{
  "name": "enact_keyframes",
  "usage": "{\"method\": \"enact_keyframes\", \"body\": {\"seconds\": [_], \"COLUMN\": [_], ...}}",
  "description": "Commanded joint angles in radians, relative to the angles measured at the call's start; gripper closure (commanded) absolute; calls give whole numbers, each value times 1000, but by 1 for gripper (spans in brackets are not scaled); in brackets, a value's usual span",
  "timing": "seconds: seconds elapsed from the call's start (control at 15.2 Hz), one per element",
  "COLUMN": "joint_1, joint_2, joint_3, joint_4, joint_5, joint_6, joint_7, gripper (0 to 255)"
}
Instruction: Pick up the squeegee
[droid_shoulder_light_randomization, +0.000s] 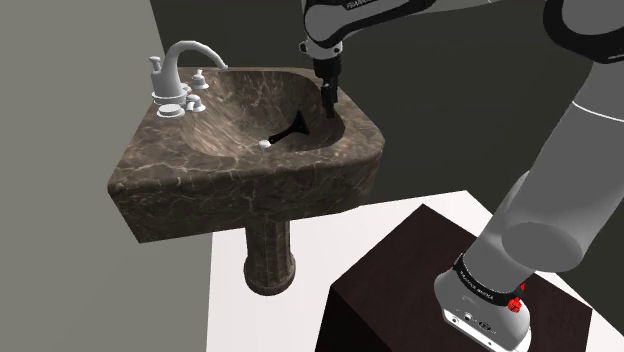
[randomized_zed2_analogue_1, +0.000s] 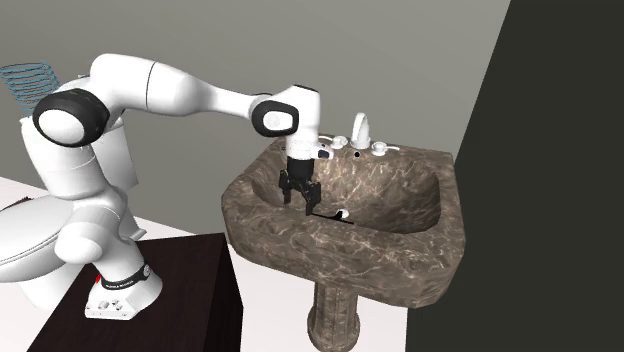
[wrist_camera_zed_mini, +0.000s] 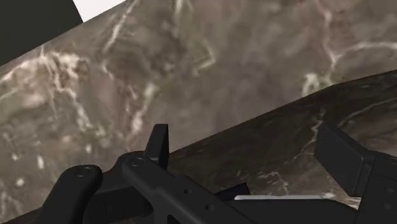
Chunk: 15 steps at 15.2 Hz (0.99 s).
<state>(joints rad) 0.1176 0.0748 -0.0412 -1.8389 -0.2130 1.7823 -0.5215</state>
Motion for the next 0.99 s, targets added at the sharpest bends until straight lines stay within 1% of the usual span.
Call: {"method": "enact_keyframes", "body": {"seconds": [0.0,0.33,0.73,0.92], "joint_1": [10,38,83,82], "joint_2": [95,280,492,502], "joint_3": [11,37,63,62], "joint_4": [73,259,490,466], "joint_5": [-21,-84,-159,-162], "joint_6": [17,18,3,36], "joint_7": [-47,-156,-280,-269], "gripper": [0,0,0,0]}}
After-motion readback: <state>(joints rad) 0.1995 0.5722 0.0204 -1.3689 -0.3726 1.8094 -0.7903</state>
